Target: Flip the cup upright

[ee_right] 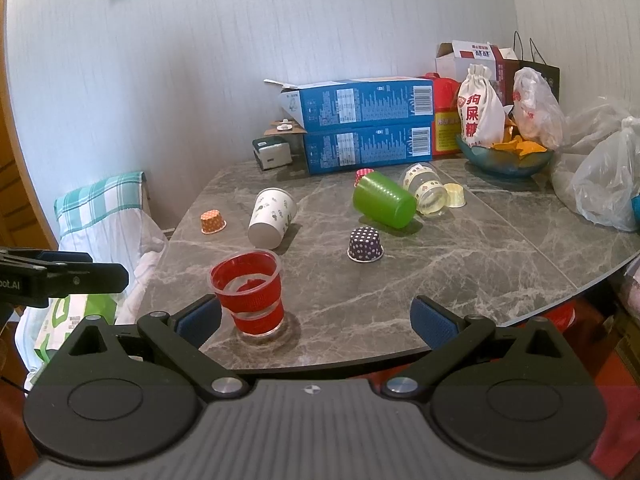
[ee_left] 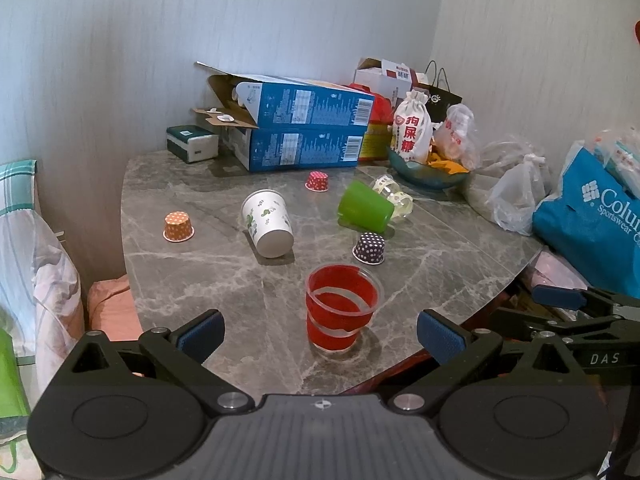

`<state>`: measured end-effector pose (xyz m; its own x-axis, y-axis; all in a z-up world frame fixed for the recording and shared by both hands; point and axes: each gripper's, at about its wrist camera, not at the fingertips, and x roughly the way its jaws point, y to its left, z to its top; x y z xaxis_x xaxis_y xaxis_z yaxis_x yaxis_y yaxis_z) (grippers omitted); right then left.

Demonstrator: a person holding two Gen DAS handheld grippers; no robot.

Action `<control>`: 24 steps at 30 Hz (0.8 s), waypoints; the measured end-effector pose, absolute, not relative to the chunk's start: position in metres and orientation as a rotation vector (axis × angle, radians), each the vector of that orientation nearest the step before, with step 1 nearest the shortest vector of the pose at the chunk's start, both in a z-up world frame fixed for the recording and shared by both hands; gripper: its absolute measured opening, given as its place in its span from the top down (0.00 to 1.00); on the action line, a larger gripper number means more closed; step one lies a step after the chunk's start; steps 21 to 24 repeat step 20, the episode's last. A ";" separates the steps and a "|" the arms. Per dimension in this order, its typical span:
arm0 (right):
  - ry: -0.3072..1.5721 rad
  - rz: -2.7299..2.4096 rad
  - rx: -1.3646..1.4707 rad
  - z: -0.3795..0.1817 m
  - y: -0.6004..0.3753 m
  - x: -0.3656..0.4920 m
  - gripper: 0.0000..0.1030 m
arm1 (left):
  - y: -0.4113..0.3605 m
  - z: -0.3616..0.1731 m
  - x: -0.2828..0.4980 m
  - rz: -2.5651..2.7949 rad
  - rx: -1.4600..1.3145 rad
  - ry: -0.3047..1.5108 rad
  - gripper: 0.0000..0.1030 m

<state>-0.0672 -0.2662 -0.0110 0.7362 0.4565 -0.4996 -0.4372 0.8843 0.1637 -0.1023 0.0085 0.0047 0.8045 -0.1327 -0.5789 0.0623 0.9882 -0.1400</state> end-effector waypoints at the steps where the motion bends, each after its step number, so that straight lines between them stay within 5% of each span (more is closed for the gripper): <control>1: 0.558 0.491 0.036 -0.011 -0.266 -0.067 0.01 | 0.008 0.005 -0.102 -0.106 -0.116 0.627 0.00; 24: 0.569 0.492 0.046 -0.017 -0.264 -0.066 0.01 | 0.010 0.004 -0.102 -0.091 -0.112 0.591 0.00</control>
